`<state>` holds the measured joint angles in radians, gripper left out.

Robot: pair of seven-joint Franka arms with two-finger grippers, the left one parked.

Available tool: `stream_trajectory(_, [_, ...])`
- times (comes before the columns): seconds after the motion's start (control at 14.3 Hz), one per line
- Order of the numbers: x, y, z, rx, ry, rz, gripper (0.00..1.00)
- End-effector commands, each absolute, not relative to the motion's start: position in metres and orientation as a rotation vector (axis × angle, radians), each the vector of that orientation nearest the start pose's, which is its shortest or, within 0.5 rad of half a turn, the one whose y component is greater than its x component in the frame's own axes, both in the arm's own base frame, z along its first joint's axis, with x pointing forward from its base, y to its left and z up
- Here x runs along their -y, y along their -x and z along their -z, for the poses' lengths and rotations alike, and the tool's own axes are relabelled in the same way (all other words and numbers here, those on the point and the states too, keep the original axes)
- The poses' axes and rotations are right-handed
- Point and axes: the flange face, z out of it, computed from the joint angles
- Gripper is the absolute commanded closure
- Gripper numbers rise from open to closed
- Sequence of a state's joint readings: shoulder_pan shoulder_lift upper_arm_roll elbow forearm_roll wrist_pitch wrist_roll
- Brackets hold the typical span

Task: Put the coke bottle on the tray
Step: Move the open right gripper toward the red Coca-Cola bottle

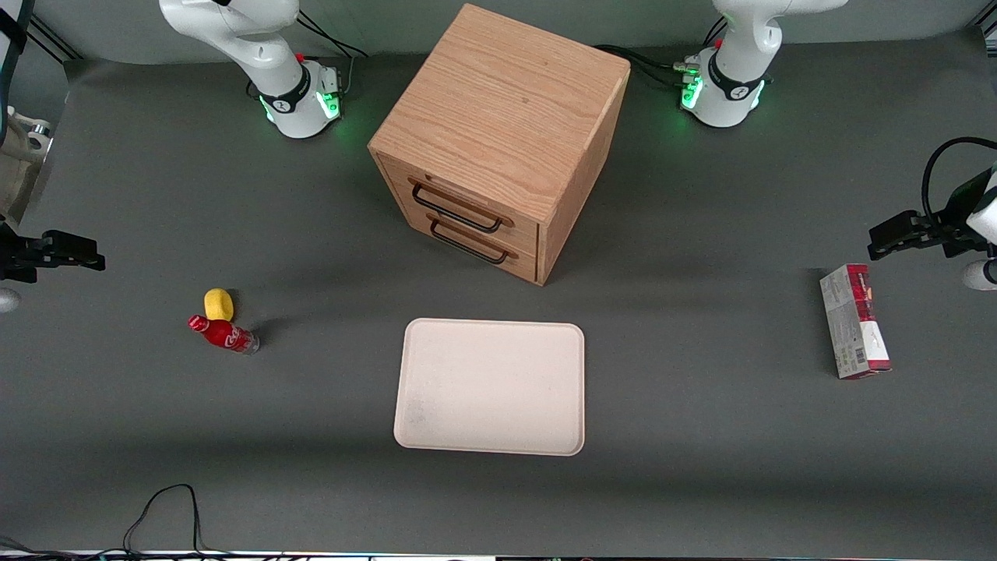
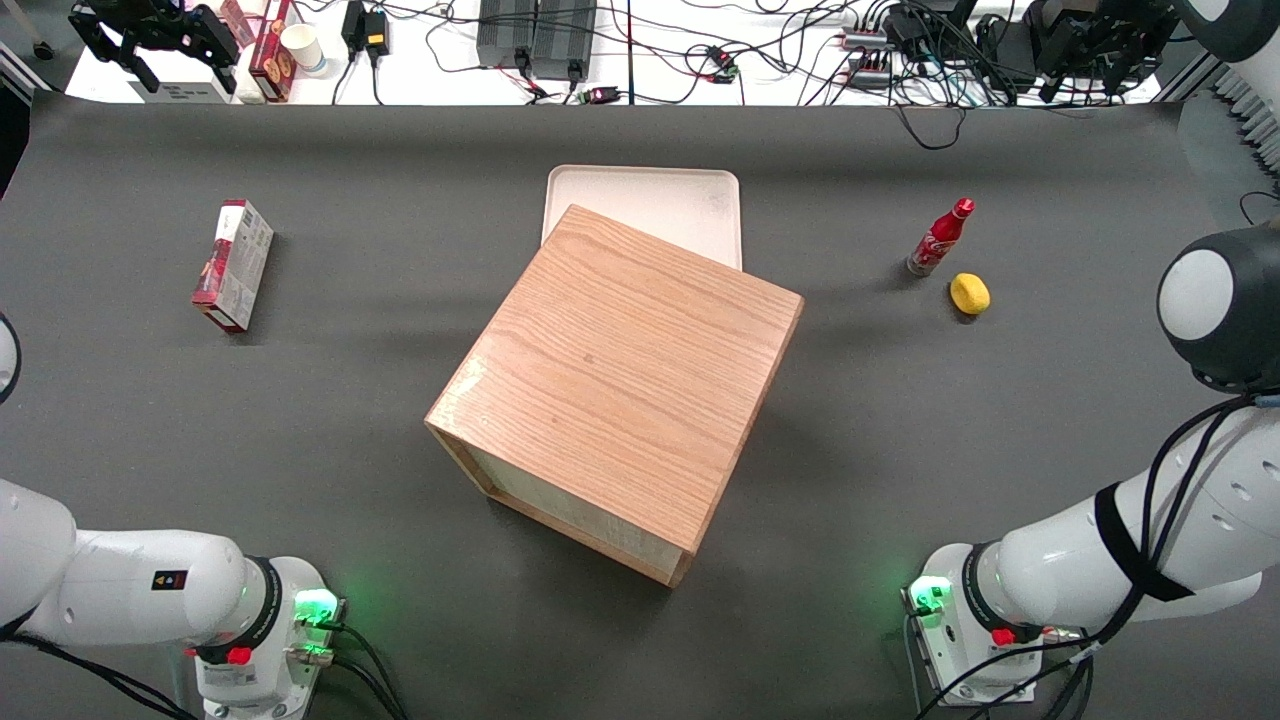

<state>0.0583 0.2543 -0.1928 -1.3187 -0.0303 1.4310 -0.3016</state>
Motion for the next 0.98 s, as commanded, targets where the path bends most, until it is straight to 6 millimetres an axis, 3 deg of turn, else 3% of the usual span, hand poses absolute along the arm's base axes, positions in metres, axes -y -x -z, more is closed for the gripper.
stream_trajectory(0.0, [0.068, -0.613, -0.587, 0.285, 3.169, -0.258, 0.0])
stream_trajectory(0.21, [0.063, -0.619, -0.575, 0.297, 3.158, -0.271, 0.0])
stream_trajectory(0.56, [0.054, -0.633, -0.515, 0.317, 3.135, -0.245, 0.0])
stream_trajectory(0.91, [0.058, -0.631, -0.441, 0.313, 3.135, -0.207, 0.0])
